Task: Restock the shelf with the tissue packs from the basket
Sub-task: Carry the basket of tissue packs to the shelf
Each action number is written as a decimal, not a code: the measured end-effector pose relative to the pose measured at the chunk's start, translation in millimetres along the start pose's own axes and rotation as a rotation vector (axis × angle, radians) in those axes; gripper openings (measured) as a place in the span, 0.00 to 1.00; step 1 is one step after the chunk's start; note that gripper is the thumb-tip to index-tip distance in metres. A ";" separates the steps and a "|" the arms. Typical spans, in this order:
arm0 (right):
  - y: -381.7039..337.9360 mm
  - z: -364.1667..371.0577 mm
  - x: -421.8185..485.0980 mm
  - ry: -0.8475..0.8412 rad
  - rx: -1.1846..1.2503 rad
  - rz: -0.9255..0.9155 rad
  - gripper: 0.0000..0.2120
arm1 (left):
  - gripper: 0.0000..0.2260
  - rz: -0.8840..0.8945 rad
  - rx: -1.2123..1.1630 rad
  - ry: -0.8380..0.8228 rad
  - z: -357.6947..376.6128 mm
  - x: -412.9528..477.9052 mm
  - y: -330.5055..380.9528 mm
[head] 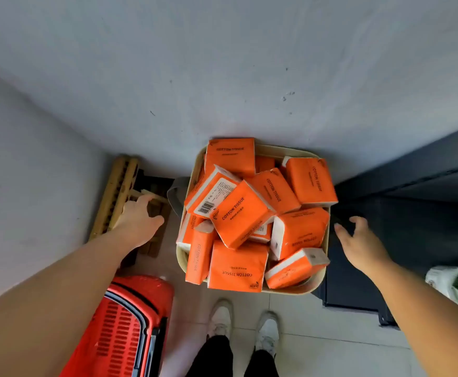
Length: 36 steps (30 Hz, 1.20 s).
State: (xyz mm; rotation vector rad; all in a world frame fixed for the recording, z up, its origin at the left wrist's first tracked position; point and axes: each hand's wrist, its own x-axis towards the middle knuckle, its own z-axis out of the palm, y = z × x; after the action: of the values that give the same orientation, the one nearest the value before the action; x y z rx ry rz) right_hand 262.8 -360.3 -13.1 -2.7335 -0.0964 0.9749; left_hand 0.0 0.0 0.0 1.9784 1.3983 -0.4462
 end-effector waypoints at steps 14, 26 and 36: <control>1.8 2.4 27.7 -0.128 1.362 0.541 0.06 | 0.29 -0.082 -0.201 -0.033 30.0 28.2 26.5; 0.7 -0.9 8.3 -0.206 1.224 0.372 0.07 | 0.04 -0.062 -0.576 -0.042 19.8 25.7 33.9; -29.1 -8.5 -16.2 -0.163 1.104 0.142 0.03 | 0.04 0.050 -0.755 -0.255 -5.2 5.4 55.3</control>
State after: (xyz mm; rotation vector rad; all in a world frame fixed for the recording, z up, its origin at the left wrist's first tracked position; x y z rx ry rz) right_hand 256.1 -336.0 10.4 -1.6585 0.4713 0.8929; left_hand 52.6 -4.0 18.2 1.2858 1.1254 -0.1055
